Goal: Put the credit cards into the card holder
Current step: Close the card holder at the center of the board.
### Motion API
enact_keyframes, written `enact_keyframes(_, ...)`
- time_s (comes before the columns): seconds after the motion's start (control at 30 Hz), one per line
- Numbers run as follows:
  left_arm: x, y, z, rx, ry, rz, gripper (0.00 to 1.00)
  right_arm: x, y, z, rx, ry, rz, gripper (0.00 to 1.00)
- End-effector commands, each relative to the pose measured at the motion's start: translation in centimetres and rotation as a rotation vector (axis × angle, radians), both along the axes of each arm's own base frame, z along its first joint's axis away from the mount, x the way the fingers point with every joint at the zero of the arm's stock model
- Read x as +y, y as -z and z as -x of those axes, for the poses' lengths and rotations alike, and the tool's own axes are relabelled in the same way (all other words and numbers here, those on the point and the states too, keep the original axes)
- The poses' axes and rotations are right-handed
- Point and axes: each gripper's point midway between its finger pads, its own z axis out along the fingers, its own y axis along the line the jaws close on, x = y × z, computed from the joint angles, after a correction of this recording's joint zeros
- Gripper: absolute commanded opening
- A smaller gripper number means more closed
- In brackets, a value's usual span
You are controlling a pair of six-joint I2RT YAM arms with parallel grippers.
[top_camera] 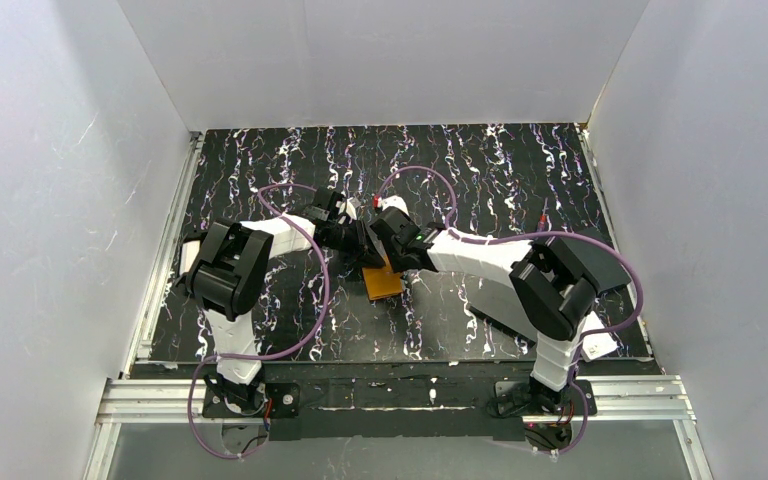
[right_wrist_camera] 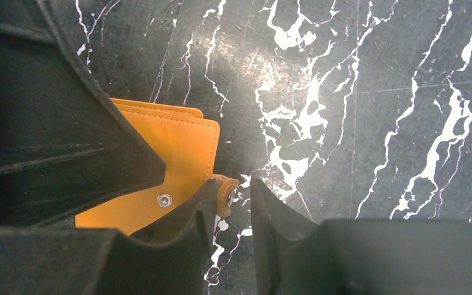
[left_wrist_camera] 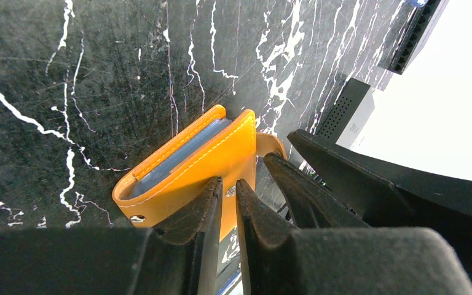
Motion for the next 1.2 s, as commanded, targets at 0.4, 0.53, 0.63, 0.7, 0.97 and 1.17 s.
enact_keyframes(0.4,1.6,2.9,1.5,0.051,0.005,-0.108,0.15,0.3,-3.2,-0.6,-0.059,0.025,-0.049,0.17)
enact_keyframes(0.53,1.6,2.9,1.5,0.049,0.006,-0.108,0.14,0.2,-3.4,-0.4,-0.053,0.022,-0.055,0.15)
enact_keyframes(0.63,1.5,3.0,1.5,0.052,0.007,-0.109,0.14,0.2,-3.6,0.0,-0.048,0.015,-0.064,0.16)
enact_keyframes(0.7,1.6,3.0,1.6,0.052,0.007,-0.109,0.14,0.1,-3.7,0.1,-0.047,0.014,-0.067,0.16)
enact_keyframes(0.97,1.7,3.4,1.8,0.059,0.009,-0.113,0.14,-0.2,-3.1,0.2,-0.041,0.01,-0.049,0.24)
enact_keyframes(1.17,1.7,3.3,1.8,0.057,0.01,-0.117,0.14,-0.1,-2.4,0.2,-0.031,0.001,-0.035,0.24)
